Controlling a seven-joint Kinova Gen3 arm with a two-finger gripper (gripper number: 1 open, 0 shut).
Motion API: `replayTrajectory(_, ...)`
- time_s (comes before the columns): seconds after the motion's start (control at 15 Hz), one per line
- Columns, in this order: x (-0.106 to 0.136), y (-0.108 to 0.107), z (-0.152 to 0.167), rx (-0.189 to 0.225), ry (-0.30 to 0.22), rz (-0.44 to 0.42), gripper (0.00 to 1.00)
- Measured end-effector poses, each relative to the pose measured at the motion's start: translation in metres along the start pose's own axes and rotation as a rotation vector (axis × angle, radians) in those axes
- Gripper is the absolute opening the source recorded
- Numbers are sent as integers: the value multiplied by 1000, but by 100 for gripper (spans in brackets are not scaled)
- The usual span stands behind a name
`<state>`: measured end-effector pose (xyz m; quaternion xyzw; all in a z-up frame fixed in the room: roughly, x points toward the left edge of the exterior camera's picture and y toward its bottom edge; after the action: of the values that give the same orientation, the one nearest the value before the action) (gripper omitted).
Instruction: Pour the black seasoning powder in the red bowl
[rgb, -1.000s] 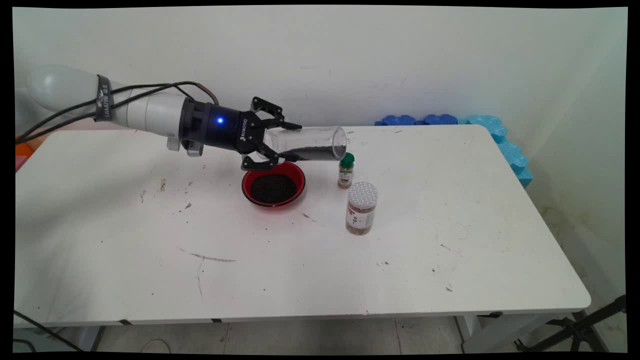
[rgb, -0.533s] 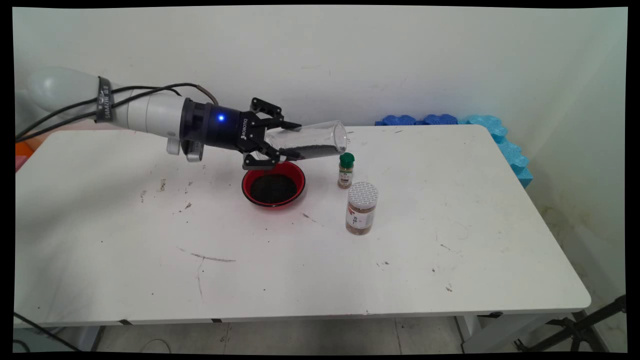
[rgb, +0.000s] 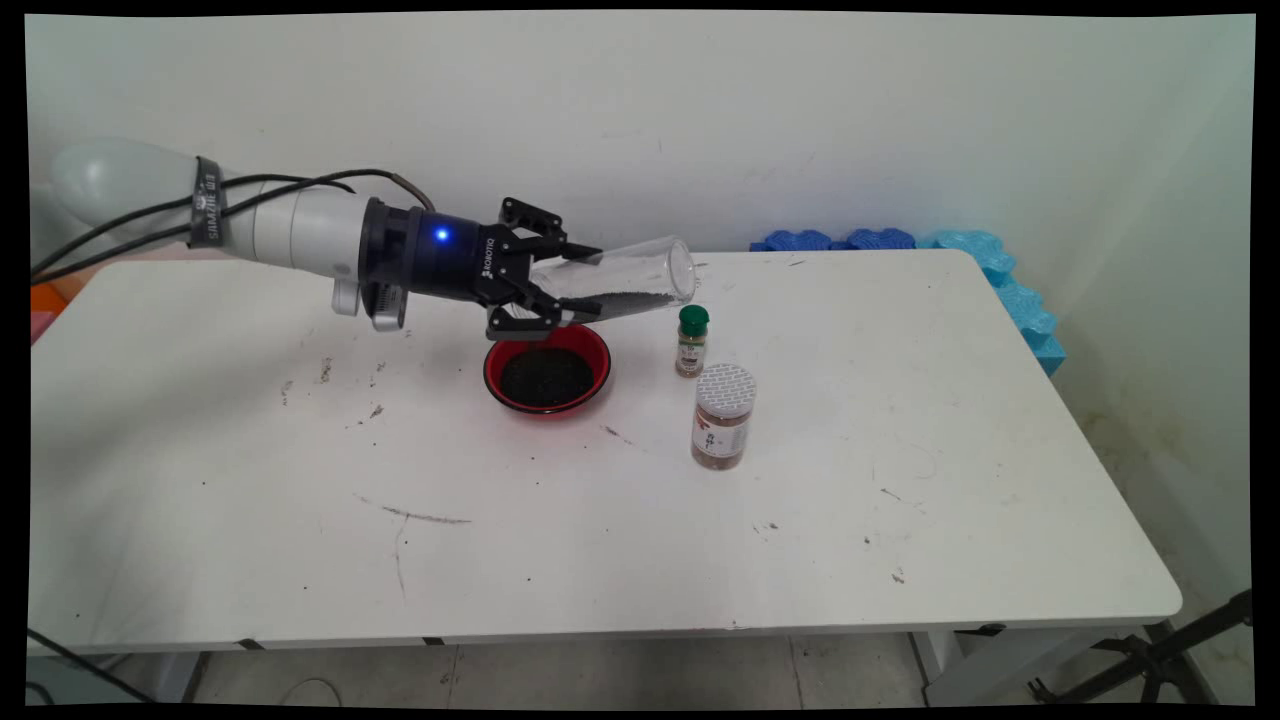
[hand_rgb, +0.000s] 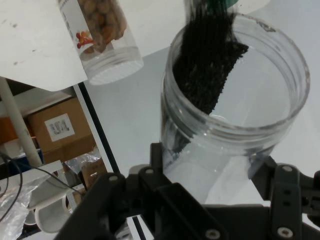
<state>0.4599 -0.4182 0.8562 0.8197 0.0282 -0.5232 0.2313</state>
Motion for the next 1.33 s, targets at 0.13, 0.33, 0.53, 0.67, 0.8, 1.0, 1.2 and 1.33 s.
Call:
replayTrajectory(0.13, 0, 0, 0, -3, -2, -6, 0)
replayTrajectory(0.33, -1, 0, 2, -6, -7, -16, 0)
replayTrajectory(0.53, -3, 1, 3, -13, -13, -28, 0)
replayTrajectory(0.67, -4, 2, 5, -20, -20, -40, 0)
replayTrajectory(0.8, -5, 3, 5, -26, -24, -48, 0)
replayTrajectory(1.0, -5, 5, 6, -38, -32, -64, 0)
replayTrajectory(1.2, -5, 6, 6, -48, -36, -78, 0)
replayTrajectory(1.33, -5, 8, 6, -54, -39, -86, 0)
